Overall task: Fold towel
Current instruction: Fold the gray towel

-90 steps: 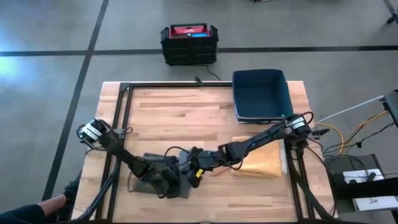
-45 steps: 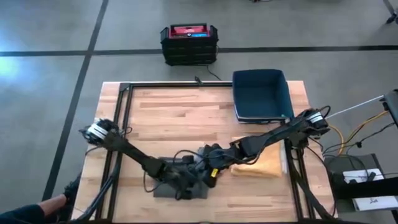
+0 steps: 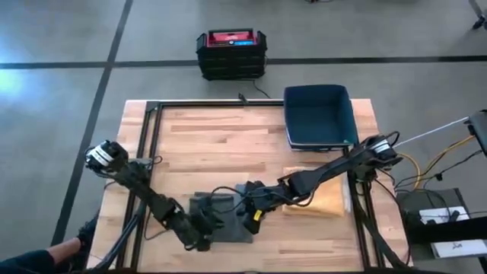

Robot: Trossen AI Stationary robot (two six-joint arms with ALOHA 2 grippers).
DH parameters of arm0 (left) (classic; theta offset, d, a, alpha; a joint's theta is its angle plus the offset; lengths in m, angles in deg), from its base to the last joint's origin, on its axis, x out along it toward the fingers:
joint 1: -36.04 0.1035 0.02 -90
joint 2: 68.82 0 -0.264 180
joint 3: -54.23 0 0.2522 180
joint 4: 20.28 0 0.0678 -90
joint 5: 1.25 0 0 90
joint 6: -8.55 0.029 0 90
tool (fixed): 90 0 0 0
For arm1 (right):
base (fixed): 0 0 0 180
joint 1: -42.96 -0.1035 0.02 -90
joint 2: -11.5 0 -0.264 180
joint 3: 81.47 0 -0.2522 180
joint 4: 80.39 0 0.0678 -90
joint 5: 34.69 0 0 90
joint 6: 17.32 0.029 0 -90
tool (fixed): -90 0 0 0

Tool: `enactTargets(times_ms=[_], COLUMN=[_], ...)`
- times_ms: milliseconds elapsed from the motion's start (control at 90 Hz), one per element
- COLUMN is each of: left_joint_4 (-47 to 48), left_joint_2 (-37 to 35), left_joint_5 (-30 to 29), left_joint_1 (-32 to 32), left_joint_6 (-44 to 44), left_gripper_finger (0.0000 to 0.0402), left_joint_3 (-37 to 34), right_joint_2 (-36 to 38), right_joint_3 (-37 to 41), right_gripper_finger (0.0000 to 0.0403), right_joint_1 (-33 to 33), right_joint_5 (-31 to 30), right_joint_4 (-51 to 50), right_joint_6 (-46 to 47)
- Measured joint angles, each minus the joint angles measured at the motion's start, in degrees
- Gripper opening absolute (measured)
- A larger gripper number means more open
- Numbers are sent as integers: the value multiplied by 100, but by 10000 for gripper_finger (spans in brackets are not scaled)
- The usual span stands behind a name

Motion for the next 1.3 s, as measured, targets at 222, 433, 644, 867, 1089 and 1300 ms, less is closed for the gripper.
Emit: enactTargets(times_ms=[222, 433, 644, 867, 1089, 1300], left_joint_4=[-286, -682, -333, 1934, 4016, 2977], left_joint_2=[434, 909, 751, -299, -1242, -1116], left_joint_5=[52, 196, 387, 377, 345, 219], left_joint_1=[184, 364, 353, 155, -527, -952], left_joint_6=[81, 223, 741, 221, -1140, -2016], left_gripper_finger=[2, 1, 1, 1, 1, 0], left_joint_3=[-116, 107, 353, 777, 840, -29], right_joint_2=[-402, -841, -983, -874, -877, -883], right_joint_3=[0, 0, -1, -2, 4, 4], right_gripper_finger=[7, 7, 7, 7, 7, 7], right_joint_1=[7, 94, 118, 129, 132, 132], right_joint_5=[9, -30, 17, -10, 135, 371], right_joint_4=[1077, 1974, 2063, 1853, 1765, 1603], right_joint_6=[188, 275, 311, 96, -45, -95])
